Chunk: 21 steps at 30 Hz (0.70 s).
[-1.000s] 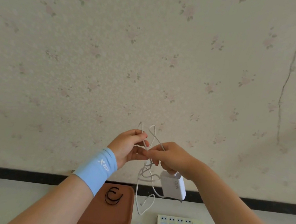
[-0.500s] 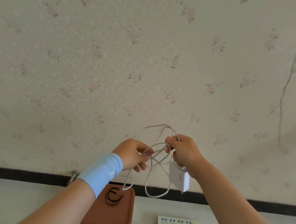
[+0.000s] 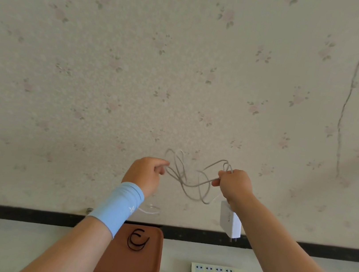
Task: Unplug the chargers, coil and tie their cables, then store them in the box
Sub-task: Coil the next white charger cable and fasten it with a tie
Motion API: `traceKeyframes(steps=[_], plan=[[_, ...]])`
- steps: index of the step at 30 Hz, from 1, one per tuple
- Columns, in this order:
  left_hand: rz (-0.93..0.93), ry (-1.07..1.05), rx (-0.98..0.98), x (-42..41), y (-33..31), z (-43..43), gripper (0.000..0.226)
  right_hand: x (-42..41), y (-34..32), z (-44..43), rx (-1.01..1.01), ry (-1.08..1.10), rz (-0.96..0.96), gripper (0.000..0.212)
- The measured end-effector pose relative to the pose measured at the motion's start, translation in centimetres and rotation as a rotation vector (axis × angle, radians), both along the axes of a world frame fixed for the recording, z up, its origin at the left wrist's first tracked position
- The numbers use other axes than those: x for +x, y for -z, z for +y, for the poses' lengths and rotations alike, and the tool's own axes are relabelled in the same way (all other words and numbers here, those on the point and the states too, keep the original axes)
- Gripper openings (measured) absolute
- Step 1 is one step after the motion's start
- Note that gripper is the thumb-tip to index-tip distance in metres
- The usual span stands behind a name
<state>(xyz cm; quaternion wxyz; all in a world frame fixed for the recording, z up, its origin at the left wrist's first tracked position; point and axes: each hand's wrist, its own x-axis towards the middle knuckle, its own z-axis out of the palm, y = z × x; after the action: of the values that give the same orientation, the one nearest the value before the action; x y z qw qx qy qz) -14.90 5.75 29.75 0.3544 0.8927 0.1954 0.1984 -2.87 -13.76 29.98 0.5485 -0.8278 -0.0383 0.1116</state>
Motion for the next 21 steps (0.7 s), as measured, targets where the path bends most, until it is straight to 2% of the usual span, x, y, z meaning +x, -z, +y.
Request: traceKeyframes(steps=[2, 4, 6, 7, 9, 11, 12, 13, 14, 16, 18, 21], plan=[[0.084, -0.140, 0.051, -0.2, -0.5, 1.6, 0.039, 0.3, -0.3, -0.4, -0.076, -0.010, -0.048, 0.027], [0.404, -0.232, 0.225, -0.5, -0.8, 3.3, 0.033, 0.3, -0.7, -0.6, -0.132, -0.029, -0.069, 0.031], [0.845, -0.183, 0.384, -1.3, -0.6, 3.4, 0.023, 0.1, -1.0, -0.7, -0.097, -0.009, -0.041, 0.026], [1.008, -0.099, 0.418, -1.5, -0.3, 3.0, 0.026, -0.1, -1.1, -0.7, -0.071, -0.002, -0.022, 0.023], [1.175, 0.009, 0.481, -1.5, 0.2, 2.1, 0.033, -0.4, -0.9, -0.5, -0.033, -0.037, 0.000, 0.020], [1.066, -0.072, 0.554, -1.2, -0.2, 1.3, 0.022, -0.8, -0.9, -0.1, -0.010, -0.107, 0.018, 0.020], [0.919, -0.126, 0.564, -0.9, -0.5, 1.1, 0.024, -1.1, -1.0, 0.1, 0.001, -0.141, 0.027, 0.019], [0.744, -0.131, 0.552, -0.7, -0.8, 0.8, 0.038, -1.3, -1.1, 0.3, 0.018, -0.176, 0.038, 0.020], [0.564, -0.069, 0.480, -0.6, -0.6, 0.6, 0.050, -1.5, -1.1, 0.6, 0.042, -0.212, 0.055, 0.020], [0.311, 0.189, 0.181, -0.6, -0.3, -0.7, 0.060, -2.0, -1.4, 0.9, 0.117, -0.274, 0.100, 0.021], [0.298, 0.419, -0.066, -0.4, 0.0, -2.1, 0.052, -2.5, -1.7, 1.0, 0.200, -0.307, 0.127, 0.020], [0.367, 0.492, -0.111, 0.1, 0.7, -2.8, 0.019, -2.5, -1.9, 0.9, 0.224, -0.287, 0.112, 0.026]])
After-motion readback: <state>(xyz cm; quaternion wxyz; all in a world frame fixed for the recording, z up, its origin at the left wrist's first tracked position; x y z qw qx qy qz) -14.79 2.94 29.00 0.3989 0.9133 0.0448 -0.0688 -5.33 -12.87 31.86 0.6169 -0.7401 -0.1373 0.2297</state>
